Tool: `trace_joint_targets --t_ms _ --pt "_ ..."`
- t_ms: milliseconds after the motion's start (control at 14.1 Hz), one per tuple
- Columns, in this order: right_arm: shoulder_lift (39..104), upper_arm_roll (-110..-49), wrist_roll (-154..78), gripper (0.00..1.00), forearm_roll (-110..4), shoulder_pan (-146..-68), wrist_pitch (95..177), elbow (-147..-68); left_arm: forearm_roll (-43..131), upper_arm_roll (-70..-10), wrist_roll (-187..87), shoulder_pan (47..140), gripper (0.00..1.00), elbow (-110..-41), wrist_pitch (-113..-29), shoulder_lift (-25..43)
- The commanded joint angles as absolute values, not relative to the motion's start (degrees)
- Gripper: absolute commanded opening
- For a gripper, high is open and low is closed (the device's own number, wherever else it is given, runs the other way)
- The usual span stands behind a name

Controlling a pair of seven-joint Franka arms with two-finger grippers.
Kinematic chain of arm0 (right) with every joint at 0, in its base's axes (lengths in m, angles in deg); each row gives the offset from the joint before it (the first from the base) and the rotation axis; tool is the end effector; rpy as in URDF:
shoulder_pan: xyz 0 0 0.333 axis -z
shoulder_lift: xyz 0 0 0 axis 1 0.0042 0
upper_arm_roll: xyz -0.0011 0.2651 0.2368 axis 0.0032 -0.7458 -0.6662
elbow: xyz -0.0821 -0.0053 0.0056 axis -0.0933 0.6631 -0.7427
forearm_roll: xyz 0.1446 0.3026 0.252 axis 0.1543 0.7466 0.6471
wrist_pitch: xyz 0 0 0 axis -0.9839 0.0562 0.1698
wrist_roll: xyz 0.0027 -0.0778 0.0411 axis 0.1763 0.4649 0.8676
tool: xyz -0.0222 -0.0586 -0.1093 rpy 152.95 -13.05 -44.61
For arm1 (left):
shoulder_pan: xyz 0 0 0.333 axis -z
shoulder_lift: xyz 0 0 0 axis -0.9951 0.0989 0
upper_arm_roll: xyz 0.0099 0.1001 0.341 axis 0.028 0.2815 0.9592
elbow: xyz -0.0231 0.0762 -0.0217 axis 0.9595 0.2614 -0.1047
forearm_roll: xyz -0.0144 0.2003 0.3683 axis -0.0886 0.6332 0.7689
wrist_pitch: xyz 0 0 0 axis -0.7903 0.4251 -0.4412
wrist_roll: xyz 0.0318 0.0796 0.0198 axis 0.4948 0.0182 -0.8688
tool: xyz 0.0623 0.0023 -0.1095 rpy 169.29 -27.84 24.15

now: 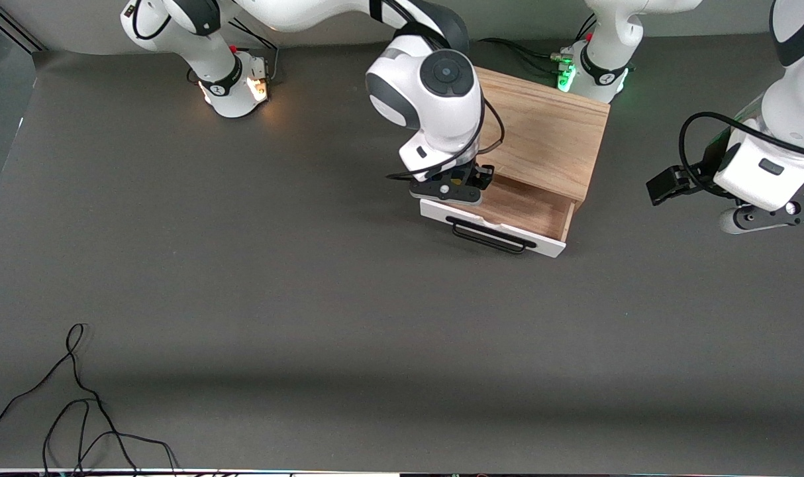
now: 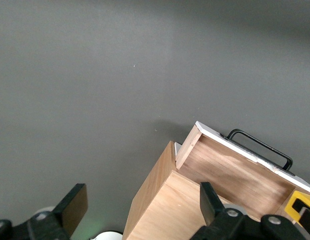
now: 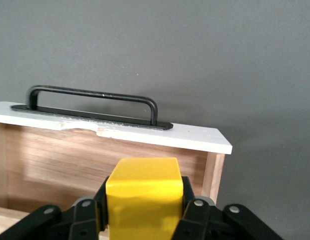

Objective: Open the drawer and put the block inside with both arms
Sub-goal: 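Lower the cube into the drawer and open the right gripper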

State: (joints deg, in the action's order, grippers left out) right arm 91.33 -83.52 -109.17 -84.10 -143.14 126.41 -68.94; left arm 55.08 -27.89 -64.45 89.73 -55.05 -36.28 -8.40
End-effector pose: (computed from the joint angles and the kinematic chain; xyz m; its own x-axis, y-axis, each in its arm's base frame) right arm 0.4892 0.6540 0.4034 0.9646 -0.2580 -0.0553 -0.2618 -0.9620 -0.0775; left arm 0.6033 -0.1131 0.6435 0.9830 0.1661 -0.0784 0.1624 -0.9854 -0.0515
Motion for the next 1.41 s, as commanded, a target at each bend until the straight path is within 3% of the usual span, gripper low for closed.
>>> trace_joint_targets --t_ms 0,354,778,919,1061,1343 --pt "93.3 -83.3 -112.2 0.06 -84.1 -144.0 126.0 -66.1 54.4 -27.8 -63.2 89.3 1.00 -56.9 -36.8 -10.2" --pt "95.6 -83.4 -113.3 0.06 -83.9 -144.4 126.7 -66.1 54.5 -27.6 -63.2 89.3 1.00 -57.1 -36.8 -10.6" --pt "97.1 -83.4 -113.3 0.06 -83.9 -144.5 127.0 -66.5 54.5 -28.2 -58.8 86.0 1.00 -63.8 -40.1 -15.7" --pt "97.7 -83.4 -113.3 0.06 -84.0 -144.6 128.2 -66.8 54.5 -28.2 -58.3 85.5 1.00 -70.3 -44.8 -19.7" --pt "98.4 -83.3 -113.6 0.08 -84.2 -145.2 128.7 -66.8 54.5 -28.2 -56.6 85.2 1.00 -71.9 -45.3 -20.7" --pt "98.9 -83.2 -113.7 0.39 -84.2 -145.2 129.4 -66.9 54.5 -28.2 -56.1 85.2 1.00 -71.0 -45.2 -20.2"
